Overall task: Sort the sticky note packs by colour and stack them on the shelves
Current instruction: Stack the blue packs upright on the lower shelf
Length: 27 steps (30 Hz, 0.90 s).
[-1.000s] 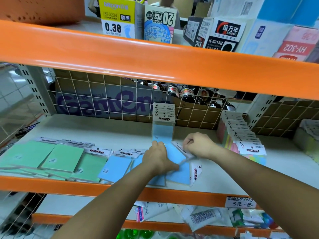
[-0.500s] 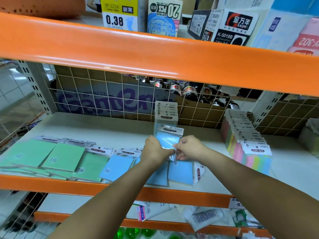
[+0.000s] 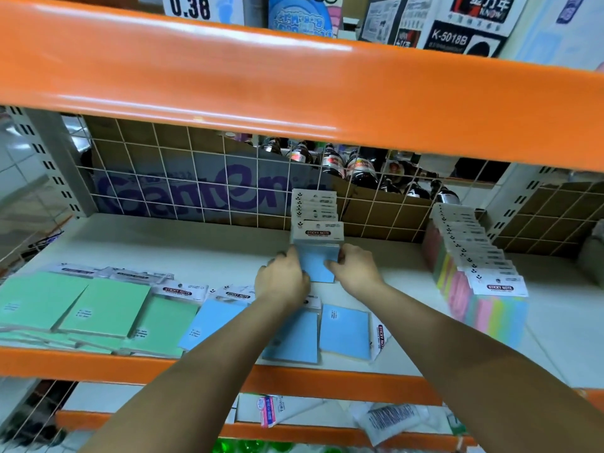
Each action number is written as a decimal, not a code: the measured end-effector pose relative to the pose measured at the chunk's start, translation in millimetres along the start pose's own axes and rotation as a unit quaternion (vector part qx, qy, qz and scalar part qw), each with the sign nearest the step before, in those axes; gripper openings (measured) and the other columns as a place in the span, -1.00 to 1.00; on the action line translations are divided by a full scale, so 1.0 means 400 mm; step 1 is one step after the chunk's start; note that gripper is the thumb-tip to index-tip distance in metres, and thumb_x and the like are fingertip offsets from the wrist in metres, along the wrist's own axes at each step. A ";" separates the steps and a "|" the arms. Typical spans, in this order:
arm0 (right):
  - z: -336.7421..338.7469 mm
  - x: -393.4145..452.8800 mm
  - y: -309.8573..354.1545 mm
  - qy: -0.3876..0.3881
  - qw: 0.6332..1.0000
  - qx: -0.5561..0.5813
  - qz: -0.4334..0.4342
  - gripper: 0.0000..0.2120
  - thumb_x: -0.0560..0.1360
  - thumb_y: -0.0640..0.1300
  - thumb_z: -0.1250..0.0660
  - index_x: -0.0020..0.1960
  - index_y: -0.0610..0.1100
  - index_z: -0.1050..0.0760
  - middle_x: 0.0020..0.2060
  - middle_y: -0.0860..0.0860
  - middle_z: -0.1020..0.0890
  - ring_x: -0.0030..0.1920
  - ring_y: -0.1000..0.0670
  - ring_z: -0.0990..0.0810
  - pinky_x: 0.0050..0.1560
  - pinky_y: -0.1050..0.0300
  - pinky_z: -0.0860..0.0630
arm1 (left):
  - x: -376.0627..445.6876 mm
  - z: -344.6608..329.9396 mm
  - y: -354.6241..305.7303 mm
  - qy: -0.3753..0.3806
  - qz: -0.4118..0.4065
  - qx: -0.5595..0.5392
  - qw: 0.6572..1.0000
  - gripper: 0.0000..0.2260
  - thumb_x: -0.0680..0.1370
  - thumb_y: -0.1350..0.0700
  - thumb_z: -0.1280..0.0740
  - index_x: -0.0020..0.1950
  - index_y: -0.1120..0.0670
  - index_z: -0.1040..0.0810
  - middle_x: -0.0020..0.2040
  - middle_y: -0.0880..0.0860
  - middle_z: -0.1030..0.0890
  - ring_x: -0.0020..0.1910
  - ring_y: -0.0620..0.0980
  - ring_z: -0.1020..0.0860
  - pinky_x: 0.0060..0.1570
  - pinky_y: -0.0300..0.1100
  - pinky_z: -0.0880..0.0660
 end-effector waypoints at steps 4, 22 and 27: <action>-0.023 0.016 -0.012 -0.003 1.000 0.002 -0.012 -0.75 0.53 -0.15 -0.33 0.19 -0.15 -0.49 0.03 -0.13 -0.64 -0.02 -0.15 -0.64 0.00 0.06 -0.56 | 0.014 -0.015 0.014 0.006 0.006 -0.001 1.000 -0.64 0.58 0.14 -0.16 0.37 0.11 -0.23 0.16 0.17 -0.52 0.11 0.22 -0.51 -0.08 -0.10 -0.32; -0.060 0.036 -0.059 0.009 0.997 -0.063 -0.048 -0.84 0.50 -0.16 -0.37 0.04 -0.20 -0.54 -0.06 -0.14 -0.64 -0.07 -0.14 -0.62 -0.17 0.13 -0.49 | 0.077 -0.045 0.057 0.004 0.049 0.057 0.997 -0.77 0.53 0.22 -0.22 0.14 0.08 -0.53 0.11 0.11 -0.58 0.09 0.15 -0.54 -0.17 -0.16 -0.35; -0.055 0.042 -0.057 0.008 0.996 -0.071 -0.049 -0.84 0.51 -0.13 -0.35 0.03 -0.20 -0.55 -0.05 -0.13 -0.64 -0.05 -0.14 -0.62 -0.16 0.16 -0.48 | 0.083 -0.040 0.059 0.005 0.062 0.047 0.997 -0.79 0.52 0.24 -0.23 0.11 0.09 -0.54 0.09 0.10 -0.59 0.07 0.14 -0.55 -0.19 -0.17 -0.37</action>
Point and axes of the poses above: each hand's wrist, its own x-axis towards the middle knuckle, its own z-axis out of the back of the hand, y = z × x, the point moved 7 cm from there along x, towards the middle knuckle
